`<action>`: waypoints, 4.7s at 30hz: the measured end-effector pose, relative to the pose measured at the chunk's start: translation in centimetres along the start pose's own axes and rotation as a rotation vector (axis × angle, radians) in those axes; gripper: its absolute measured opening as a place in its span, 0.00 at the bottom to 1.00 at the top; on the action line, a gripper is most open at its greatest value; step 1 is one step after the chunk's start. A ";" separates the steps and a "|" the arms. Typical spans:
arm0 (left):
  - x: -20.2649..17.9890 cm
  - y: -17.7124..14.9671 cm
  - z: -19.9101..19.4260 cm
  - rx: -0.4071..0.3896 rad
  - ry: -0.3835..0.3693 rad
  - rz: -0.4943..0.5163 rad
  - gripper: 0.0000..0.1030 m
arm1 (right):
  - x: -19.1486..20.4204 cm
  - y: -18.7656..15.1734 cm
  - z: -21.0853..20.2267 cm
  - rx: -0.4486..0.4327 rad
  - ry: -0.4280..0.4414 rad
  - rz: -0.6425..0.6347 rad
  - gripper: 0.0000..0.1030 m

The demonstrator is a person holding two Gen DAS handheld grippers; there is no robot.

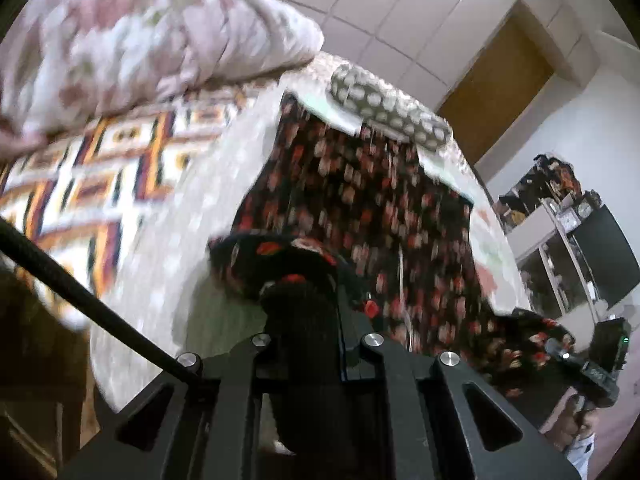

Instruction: Fold large clothes

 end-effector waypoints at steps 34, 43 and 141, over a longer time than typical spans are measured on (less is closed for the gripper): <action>7.5 24.0 25.2 0.075 0.020 -0.390 0.40 | -12.9 30.9 20.2 -0.185 -0.072 0.548 0.66; 5.0 22.5 21.1 0.090 0.196 -0.115 0.53 | -9.2 31.5 16.9 -0.205 -0.177 0.325 0.70; -2.4 6.1 12.2 -0.015 0.338 0.165 0.91 | -1.6 12.4 9.2 -0.161 -0.474 -0.086 0.67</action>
Point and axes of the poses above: each gripper's, at about its wrist camera, not at the fingertips, and z roughly the way its jaws point, x to its left, y to its top, the point moved 1 cm from there along z, roughly the way its jaws point, and after that the axes turned 9 degrees about z, right-handed, at the moved point
